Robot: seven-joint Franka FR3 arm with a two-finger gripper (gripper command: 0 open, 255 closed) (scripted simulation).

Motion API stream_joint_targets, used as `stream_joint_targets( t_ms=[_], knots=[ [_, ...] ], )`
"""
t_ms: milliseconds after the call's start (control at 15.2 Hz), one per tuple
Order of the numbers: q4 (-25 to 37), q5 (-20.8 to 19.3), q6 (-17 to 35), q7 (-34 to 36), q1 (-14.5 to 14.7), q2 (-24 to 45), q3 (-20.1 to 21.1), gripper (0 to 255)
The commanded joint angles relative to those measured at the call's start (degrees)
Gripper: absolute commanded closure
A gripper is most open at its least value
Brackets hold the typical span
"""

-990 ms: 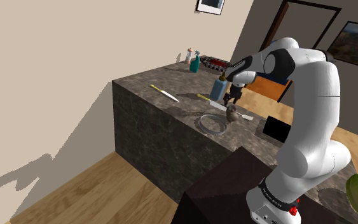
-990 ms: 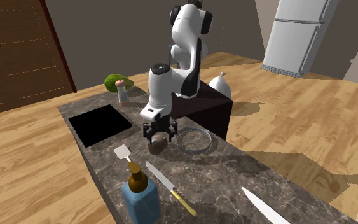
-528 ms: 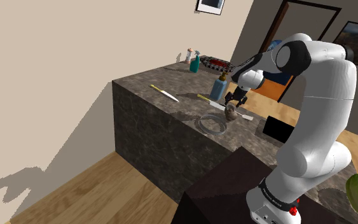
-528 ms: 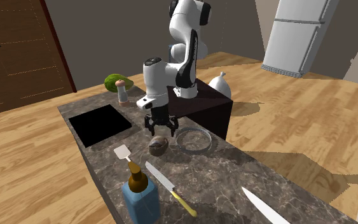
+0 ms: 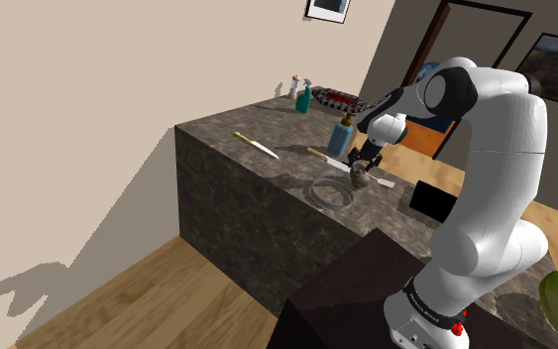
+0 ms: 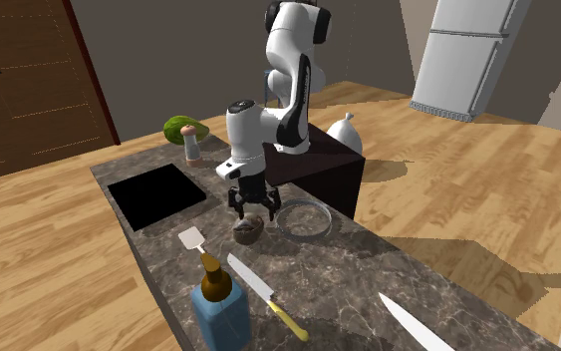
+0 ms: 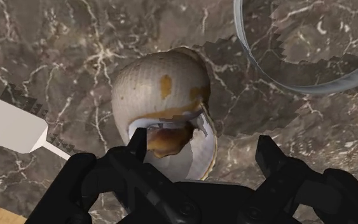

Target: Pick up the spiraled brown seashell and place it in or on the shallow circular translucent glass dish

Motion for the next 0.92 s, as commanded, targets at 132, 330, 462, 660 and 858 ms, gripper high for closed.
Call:
stream_joint_targets(
  t_ms=[132,330,462,660,858],
  knots=[
    [0.01,0.01,0.02,-0.01,-0.01,0.02,0.01,0],
    [0.01,0.01,0.02,-0.01,-0.01,0.02,0.01,255],
    [0.03,0.01,0.01,0.0,0.0,0.03,0.01,255],
    [-0.08,-0.01,0.04,0.05,0.05,-0.06,0.0,255],
    [-0.01,-0.32,-0.5,0.26,0.15,-0.54,-0.22,255]
  ],
)
